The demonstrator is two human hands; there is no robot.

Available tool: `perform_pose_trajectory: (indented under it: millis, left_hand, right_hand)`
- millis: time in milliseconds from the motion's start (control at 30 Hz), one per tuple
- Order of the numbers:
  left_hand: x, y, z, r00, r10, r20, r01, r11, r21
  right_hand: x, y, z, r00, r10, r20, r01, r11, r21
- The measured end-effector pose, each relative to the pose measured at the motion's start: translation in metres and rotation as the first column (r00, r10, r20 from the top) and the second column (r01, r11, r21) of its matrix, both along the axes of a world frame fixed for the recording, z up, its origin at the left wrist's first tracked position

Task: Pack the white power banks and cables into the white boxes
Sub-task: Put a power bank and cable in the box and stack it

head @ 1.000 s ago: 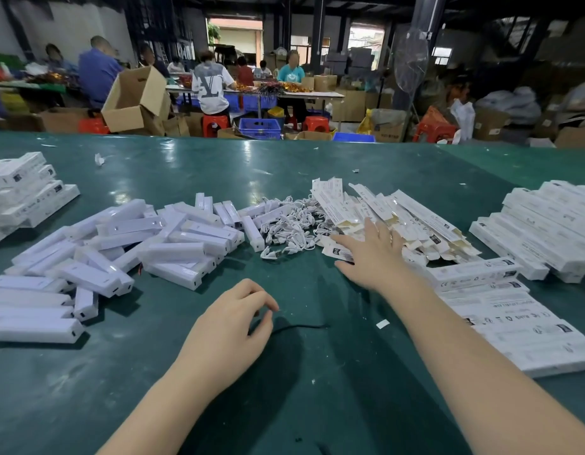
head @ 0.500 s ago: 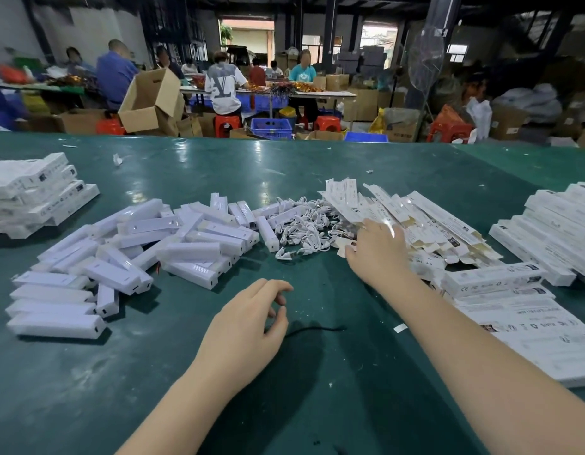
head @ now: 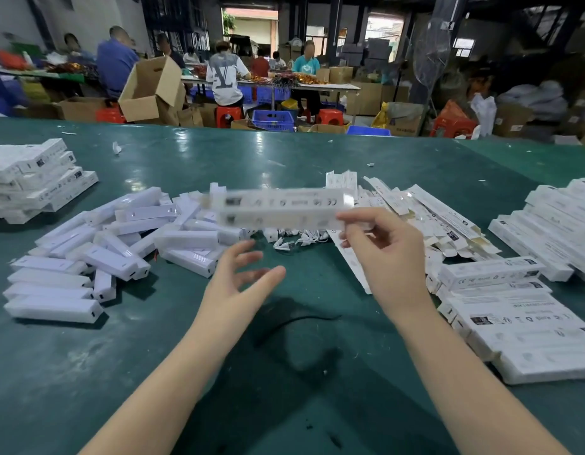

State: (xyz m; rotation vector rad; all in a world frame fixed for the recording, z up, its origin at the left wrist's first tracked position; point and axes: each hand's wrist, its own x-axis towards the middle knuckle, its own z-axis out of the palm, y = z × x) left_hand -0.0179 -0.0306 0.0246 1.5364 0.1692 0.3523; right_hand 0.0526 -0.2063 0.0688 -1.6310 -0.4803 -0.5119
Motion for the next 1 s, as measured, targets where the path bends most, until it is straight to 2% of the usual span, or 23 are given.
perform_pose_trajectory:
  millis: [67, 100, 167, 233, 267, 300, 367, 467, 500, 567, 667, 733, 800, 833, 900, 933, 1000]
  left_hand:
    - [0.002, 0.001, 0.003, 0.995, -0.075, 0.073, 0.085, 0.984, -0.154]
    - [0.002, 0.000, 0.004, 0.984, -0.121, 0.129, 0.145, 0.969, -0.198]
    - [0.001, 0.000, 0.003, 0.963, -0.136, 0.230, 0.198, 0.943, -0.268]
    - [0.002, 0.001, 0.003, 0.956, -0.079, 0.282, 0.156, 0.952, -0.263]
    - [0.002, 0.002, 0.004, 0.959, -0.032, 0.281, 0.104, 0.963, -0.248]
    - [0.003, 0.002, 0.006, 0.964, 0.031, 0.265, 0.041, 0.965, -0.260]
    - [0.006, 0.004, 0.008, 0.967, 0.153, 0.202, -0.074, 0.932, -0.354]
    - [0.007, 0.008, 0.008, 0.969, 0.203, 0.142, -0.112, 0.869, -0.481]
    - [0.006, 0.009, 0.009, 0.972, 0.200, 0.124, -0.115, 0.861, -0.495]
    - [0.005, 0.008, 0.010, 0.979, 0.195, 0.065, -0.135, 0.848, -0.512]
    - [0.005, 0.006, 0.013, 0.987, 0.160, 0.012, -0.126, 0.824, -0.552]
    - [0.005, 0.006, 0.016, 0.995, 0.080, 0.054, -0.035, 0.824, -0.566]
    - [0.002, 0.005, 0.019, 0.994, -0.015, 0.111, 0.074, 0.833, -0.548]
    - [0.001, 0.004, 0.020, 0.990, -0.046, 0.134, 0.112, 0.836, -0.538]
    - [0.000, 0.003, 0.020, 0.987, -0.057, 0.152, 0.131, 0.834, -0.535]
    - [0.000, 0.002, 0.020, 0.989, -0.046, 0.140, 0.116, 0.833, -0.542]
    - [0.001, 0.002, 0.019, 0.995, -0.010, 0.098, 0.064, 0.819, -0.570]
  right_hand:
    - [-0.005, 0.005, -0.005, 0.966, 0.124, -0.226, -0.093, 0.985, 0.145]
    - [-0.008, 0.007, -0.007, 0.904, 0.234, -0.358, -0.145, 0.956, 0.257]
    - [-0.014, 0.012, -0.011, 0.665, 0.476, -0.576, -0.239, 0.866, 0.439]
    - [-0.019, 0.014, -0.015, 0.450, 0.563, -0.694, -0.336, 0.826, 0.452]
    - [-0.021, 0.014, -0.017, 0.409, 0.571, -0.712, -0.387, 0.815, 0.431]
    - [-0.021, 0.015, -0.019, 0.411, 0.570, -0.712, -0.428, 0.810, 0.401]
    - [-0.022, 0.015, -0.021, 0.504, 0.532, -0.680, -0.505, 0.821, 0.268]
    - [-0.027, 0.014, -0.025, 0.776, 0.379, -0.505, -0.527, 0.829, -0.187]
    - [-0.029, 0.014, -0.026, 0.830, 0.366, -0.420, -0.500, 0.822, -0.272]
    - [-0.029, 0.015, -0.031, 0.868, 0.407, -0.285, -0.486, 0.817, -0.312]
    - [-0.030, 0.019, -0.035, 0.883, 0.399, -0.246, -0.457, 0.849, -0.265]
    - [-0.029, 0.022, -0.033, 0.817, 0.439, -0.373, -0.488, 0.871, -0.045]
    - [-0.029, 0.024, -0.028, 0.625, 0.560, -0.544, -0.531, 0.816, 0.231]
    - [-0.029, 0.023, -0.026, 0.522, 0.602, -0.604, -0.539, 0.782, 0.314]
    - [-0.029, 0.021, -0.023, 0.365, 0.637, -0.679, -0.541, 0.739, 0.402]
    - [-0.030, 0.020, -0.022, 0.316, 0.641, -0.700, -0.541, 0.727, 0.422]
    - [-0.031, 0.021, -0.021, 0.280, 0.634, -0.721, -0.547, 0.722, 0.422]
